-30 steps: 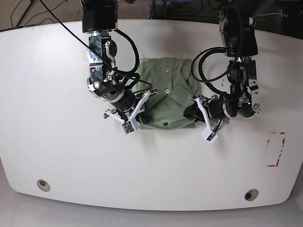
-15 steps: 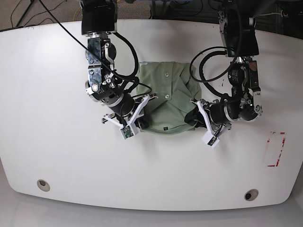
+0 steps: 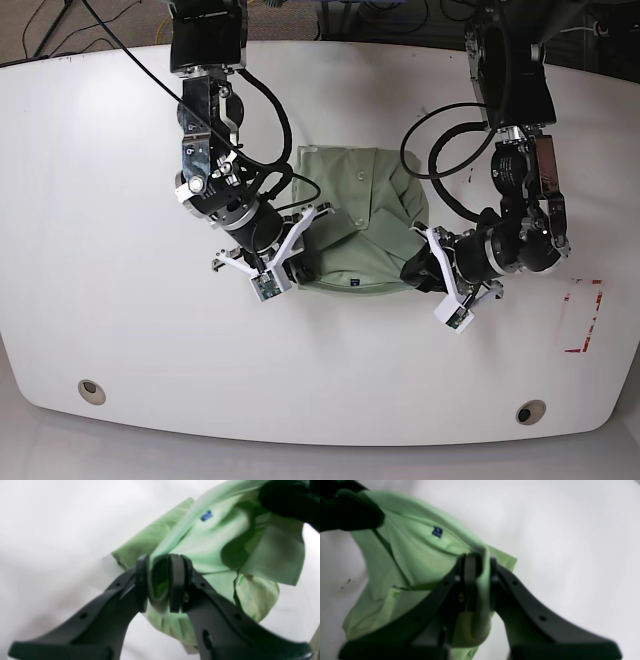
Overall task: Layout the t-shirt on the table in an organized manner, then fold the t-shirt properly
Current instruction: 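Grasp opposite sides of the green bundle with both grippers, then lift the bundle sides and fold them inward toward each other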
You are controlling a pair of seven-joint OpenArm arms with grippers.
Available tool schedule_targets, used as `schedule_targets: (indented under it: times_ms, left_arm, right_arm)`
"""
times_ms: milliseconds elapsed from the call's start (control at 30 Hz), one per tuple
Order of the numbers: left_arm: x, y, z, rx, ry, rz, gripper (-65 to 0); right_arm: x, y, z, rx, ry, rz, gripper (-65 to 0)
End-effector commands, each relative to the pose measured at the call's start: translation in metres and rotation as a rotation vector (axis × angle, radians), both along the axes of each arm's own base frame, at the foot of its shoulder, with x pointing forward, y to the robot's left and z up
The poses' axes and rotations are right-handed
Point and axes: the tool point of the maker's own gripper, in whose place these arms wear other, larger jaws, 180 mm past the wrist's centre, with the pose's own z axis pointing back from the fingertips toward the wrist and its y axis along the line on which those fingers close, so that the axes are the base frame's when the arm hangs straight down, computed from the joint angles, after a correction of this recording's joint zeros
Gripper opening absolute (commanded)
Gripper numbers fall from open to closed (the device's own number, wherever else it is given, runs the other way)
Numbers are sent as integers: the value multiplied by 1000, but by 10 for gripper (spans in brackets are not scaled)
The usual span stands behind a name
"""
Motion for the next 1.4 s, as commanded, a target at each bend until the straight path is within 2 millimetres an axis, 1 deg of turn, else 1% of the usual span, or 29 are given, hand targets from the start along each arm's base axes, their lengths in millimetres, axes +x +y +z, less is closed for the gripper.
schedule_targets:
  times_ms: [0, 167, 367, 467, 633, 800, 1000, 1067, 1133, 1167, 1267, 1333, 1367]
  left_arm:
    - [8, -1, 24, -3, -69, -9, -543]
    - [8, -2, 38, 13, -114, -13, -543]
    - [7, -2, 55, 28, -169, -18, -543]
    - [6, -2, 59, 42, -180, -20, -543]
    - [9, -1, 63, 45, -190, -19, -543]
    - [10, 0, 60, 48, -180, -14, -542]
    - [11, 0, 43, 32, -118, -12, -539]
    - [11, 1, 34, 27, -89, -10, -518]
    - [12, 1, 27, 18, -67, -8, -479]
    - [13, 0, 23, 3, -57, -5, -432]
    - [16, -3, 21, -39, -66, 2, -342]
    - [18, -5, 20, -63, -72, 8, -293]
    - [18, -6, 19, -69, -71, 7, -281]
  right_arm:
    - [9, 1, 29, 23, -90, -1, -598]
    - [7, 4, 36, 17, -115, 24, -598]
    - [6, 5, 51, 14, -162, 40, -598]
    - [5, 5, 58, 15, -183, 40, -598]
    - [5, 5, 58, 14, -182, 40, -598]
    - [6, 5, 53, 15, -168, 40, -598]
    - [6, 6, 53, 15, -169, 42, -598]
    - [6, 6, 53, 15, -169, 42, -598]
    - [6, 6, 54, 15, -171, 42, -598]
    - [6, 6, 54, 15, -171, 42, -598]
    - [6, 6, 53, 15, -169, 42, -598]
    - [6, 6, 53, 15, -169, 42, -598]
    - [6, 6, 53, 15, -169, 42, -598]
